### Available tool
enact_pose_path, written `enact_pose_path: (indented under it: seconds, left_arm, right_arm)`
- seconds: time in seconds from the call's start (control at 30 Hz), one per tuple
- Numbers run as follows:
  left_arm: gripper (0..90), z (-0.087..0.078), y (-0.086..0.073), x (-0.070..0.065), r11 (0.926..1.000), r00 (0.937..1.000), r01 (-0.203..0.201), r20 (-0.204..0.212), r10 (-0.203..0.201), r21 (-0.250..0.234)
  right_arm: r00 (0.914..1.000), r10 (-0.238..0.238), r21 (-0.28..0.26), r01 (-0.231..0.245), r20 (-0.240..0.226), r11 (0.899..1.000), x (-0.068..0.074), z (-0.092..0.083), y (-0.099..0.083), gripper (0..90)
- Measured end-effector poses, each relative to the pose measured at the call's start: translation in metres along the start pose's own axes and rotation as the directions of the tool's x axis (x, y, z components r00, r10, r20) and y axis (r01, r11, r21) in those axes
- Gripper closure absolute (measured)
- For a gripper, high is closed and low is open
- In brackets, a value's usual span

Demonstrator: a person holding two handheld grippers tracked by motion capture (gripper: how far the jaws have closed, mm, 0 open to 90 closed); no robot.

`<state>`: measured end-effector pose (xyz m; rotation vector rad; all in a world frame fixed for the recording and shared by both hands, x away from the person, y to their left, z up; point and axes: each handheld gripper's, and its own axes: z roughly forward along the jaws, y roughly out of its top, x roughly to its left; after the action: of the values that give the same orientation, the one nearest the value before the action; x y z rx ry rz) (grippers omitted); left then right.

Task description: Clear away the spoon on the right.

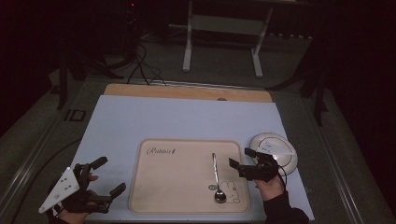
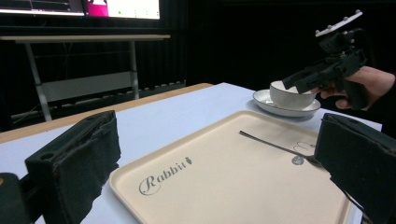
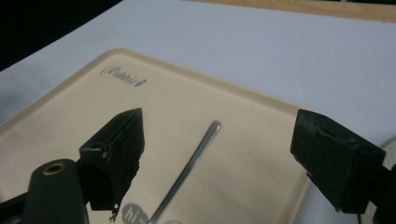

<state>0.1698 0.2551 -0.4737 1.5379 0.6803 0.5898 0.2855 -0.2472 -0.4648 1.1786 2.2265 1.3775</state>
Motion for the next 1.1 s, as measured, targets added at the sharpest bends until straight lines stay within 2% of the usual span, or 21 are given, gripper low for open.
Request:
enact_pose_path:
  seconds: [0.27,0.47,0.83,0.93,1.1]
  left_arm:
    - [0.0,0.000,0.000,0.000,1.0000,1.0000,0.000,0.002,0.000,0.000]
    - [0.0,0.000,0.000,0.000,1.0000,1.0000,0.000,-0.001,0.000,0.001]
    - [0.0,0.001,0.000,0.000,1.0000,1.0000,-0.001,-0.001,0.001,0.002]
    - [0.0,0.001,0.000,0.000,1.0000,1.0000,-0.002,-0.002,0.002,0.002]
    - [0.0,0.000,0.000,0.000,1.0000,1.0000,-0.009,-0.002,0.009,0.000]
  right_arm:
    - [0.9996,0.014,-0.006,-0.014,0.023,1.000,-0.002,-0.012,-0.012,17.4]
    - [0.9972,-0.042,-0.006,0.042,0.062,0.999,-0.002,-0.021,-0.018,17.9]
    - [0.9989,-0.020,0.001,0.020,0.042,1.000,-0.004,-0.032,-0.039,17.8]
    - [0.9998,-0.016,-0.003,0.016,0.010,1.000,-0.006,-0.033,-0.045,17.9]
    - [0.9993,-0.030,0.003,0.030,0.023,1.000,-0.007,-0.031,-0.046,17.8]
